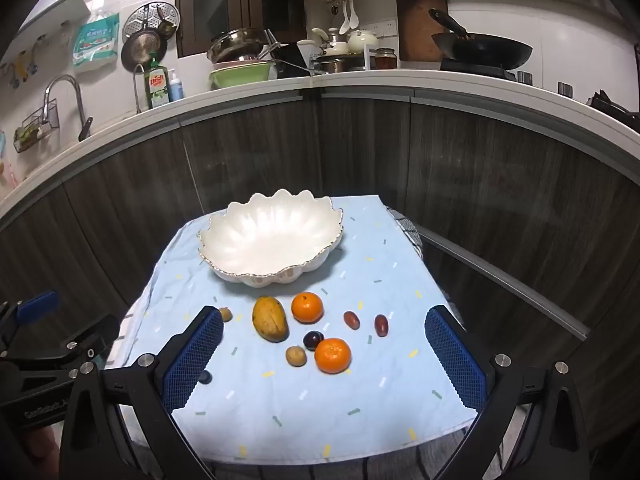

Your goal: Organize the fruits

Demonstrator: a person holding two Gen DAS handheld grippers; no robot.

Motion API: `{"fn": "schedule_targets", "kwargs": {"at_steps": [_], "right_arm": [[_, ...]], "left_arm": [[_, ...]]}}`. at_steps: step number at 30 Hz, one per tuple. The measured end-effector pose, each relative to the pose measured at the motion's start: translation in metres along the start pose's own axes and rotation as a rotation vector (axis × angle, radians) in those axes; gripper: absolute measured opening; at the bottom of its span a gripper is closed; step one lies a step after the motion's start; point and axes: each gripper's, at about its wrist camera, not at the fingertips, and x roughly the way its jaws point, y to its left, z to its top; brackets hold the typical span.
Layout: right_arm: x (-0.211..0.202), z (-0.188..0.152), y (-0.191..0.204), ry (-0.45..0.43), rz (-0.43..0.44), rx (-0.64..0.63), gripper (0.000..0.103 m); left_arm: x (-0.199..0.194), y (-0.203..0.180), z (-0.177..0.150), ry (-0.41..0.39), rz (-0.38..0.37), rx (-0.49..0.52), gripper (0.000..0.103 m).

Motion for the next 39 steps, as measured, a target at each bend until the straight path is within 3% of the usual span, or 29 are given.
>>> {"fn": "schedule_targets", "kwargs": {"at_steps": [39], "right_arm": [[0.0008, -0.0009, -0.0014, 0.006, 0.002, 0.012, 0.102]], "left_arm": [[-0.0042, -0.0022, 0.0040, -0.008, -0.015, 0.007, 0.100]]}}
